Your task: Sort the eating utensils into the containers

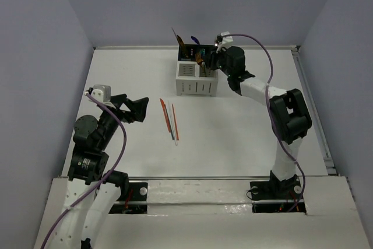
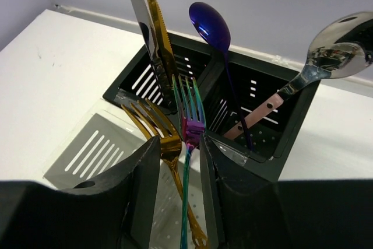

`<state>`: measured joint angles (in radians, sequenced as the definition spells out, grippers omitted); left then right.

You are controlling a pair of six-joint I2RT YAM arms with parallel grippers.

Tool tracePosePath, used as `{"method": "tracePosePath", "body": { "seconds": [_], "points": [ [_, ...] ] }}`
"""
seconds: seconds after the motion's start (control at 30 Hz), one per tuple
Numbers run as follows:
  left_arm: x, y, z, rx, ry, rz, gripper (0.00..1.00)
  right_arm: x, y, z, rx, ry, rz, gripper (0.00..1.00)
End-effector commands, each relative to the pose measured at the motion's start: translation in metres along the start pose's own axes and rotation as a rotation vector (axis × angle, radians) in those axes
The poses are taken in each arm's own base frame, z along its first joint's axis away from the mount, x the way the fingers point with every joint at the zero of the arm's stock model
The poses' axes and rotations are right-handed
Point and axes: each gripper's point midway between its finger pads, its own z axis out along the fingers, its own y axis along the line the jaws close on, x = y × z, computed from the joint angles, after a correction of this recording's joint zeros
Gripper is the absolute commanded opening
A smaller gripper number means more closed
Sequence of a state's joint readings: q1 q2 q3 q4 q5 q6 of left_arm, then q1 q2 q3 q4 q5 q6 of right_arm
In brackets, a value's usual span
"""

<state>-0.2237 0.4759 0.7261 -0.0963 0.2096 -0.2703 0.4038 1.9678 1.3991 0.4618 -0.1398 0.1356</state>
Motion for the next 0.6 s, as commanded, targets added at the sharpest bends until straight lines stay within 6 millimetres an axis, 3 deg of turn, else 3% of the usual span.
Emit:
{"method": "tracePosePath", "body": {
  "seconds": [0.0,0.07,0.1,0.13,0.2,0.23,0.27,0.37,0.4,0.47,0.57],
  "points": [
    [-0.007,0.001,0.002,0.001,-0.033,0.012,0.99,-0.056,0.023,-0.027,-0.033,-0.103,-0.02,0.4],
    [-0.007,0.001,0.002,-0.001,-0.033,0.012,0.99,-0.065,0.031,-0.04,-0.039,-0.107,-0.014,0.4],
    [-0.008,0.003,0.002,-0.009,-0.036,0.013,0.99,-0.057,0.035,-0.04,-0.043,-0.086,-0.011,0.4],
    [-0.008,0.003,0.002,-0.009,-0.036,0.013,0.99,-0.066,0.048,-0.048,-0.062,-0.095,-0.01,0.39],
    [-0.008,0.003,0.002,-0.008,-0.037,0.014,0.99,-0.059,0.062,-0.058,-0.069,-0.044,0.001,0.38],
    [-0.008,0.003,0.002,-0.009,-0.038,0.011,0.99,-0.049,0.07,-0.059,-0.075,-0.009,0.002,0.38],
    [-0.009,0.003,0.001,-0.006,-0.04,0.012,0.99,-0.043,0.095,-0.064,-0.109,0.018,-0.005,0.35],
    [-0.01,0.003,0.0,-0.008,-0.045,0.013,0.99,-0.002,0.124,-0.074,-0.101,0.155,-0.014,0.27],
    [-0.011,0.003,0.0,-0.008,-0.049,0.012,0.99,0.018,0.149,-0.082,-0.136,0.216,-0.02,0.26],
    [-0.012,0.002,-0.002,-0.007,-0.056,0.011,0.99,0.05,0.18,-0.094,-0.16,0.305,-0.02,0.21],
    [-0.012,0.005,-0.002,-0.018,-0.058,0.011,0.99,0.077,0.2,-0.101,-0.137,0.382,-0.008,0.18]
  ]
}}
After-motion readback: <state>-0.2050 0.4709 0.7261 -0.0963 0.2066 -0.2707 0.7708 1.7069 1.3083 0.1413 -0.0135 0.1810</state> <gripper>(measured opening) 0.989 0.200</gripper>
